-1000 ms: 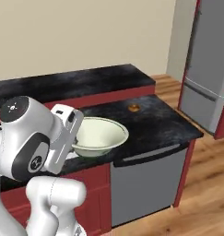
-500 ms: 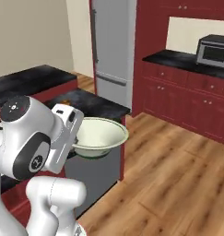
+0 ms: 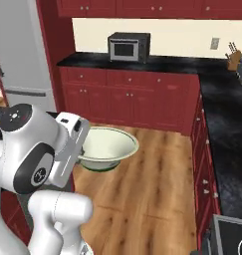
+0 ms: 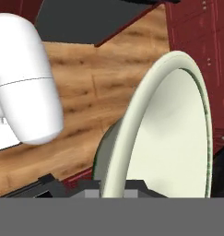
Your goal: Pick the mug and place it in the sink. Pick the bowl and place it in the open cabinet and then close the cabinet.
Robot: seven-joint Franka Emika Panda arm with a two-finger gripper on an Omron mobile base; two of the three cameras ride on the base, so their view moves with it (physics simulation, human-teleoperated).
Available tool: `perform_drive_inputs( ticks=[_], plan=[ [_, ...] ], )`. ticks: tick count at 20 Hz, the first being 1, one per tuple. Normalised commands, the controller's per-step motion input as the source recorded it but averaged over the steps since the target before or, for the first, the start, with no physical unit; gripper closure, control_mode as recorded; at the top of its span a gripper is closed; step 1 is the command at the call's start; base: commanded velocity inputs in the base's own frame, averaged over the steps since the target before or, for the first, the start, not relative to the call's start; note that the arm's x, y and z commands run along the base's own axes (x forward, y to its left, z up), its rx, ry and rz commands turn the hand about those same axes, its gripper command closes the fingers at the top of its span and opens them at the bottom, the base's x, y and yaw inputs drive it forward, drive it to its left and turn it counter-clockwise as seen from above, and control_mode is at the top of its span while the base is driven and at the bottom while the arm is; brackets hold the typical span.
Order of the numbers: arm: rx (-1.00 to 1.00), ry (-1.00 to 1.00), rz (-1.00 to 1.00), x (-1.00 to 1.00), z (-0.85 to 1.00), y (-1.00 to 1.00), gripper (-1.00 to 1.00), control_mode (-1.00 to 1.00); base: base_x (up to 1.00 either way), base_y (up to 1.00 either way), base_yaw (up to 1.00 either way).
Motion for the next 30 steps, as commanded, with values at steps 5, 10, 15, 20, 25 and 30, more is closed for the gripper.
perform_drive_inputs(
  ticks=[5, 10, 15, 20, 25, 30],
  plan=[
    [0.0, 0.0, 0.0, 0.0, 0.0, 0.0, 1.0, 1.0, -0.1, -0.19, -0.77],
    [0.0, 0.0, 0.0, 0.0, 0.0, 0.0, 1.0, 1.0, -0.33, -0.11, -0.73],
    [0.0, 0.0, 0.0, 0.0, 0.0, 0.0, 1.0, 1.0, -0.7, -0.04, -0.6],
    [0.0, 0.0, 0.0, 0.0, 0.0, 0.0, 1.0, 1.0, -0.68, -0.08, -0.54],
    [0.0, 0.0, 0.0, 0.0, 0.0, 0.0, 1.0, 1.0, -0.67, -0.13, -0.51],
    [0.0, 0.0, 0.0, 0.0, 0.0, 0.0, 1.0, 1.0, -0.65, -0.13, -0.49]
  ],
)
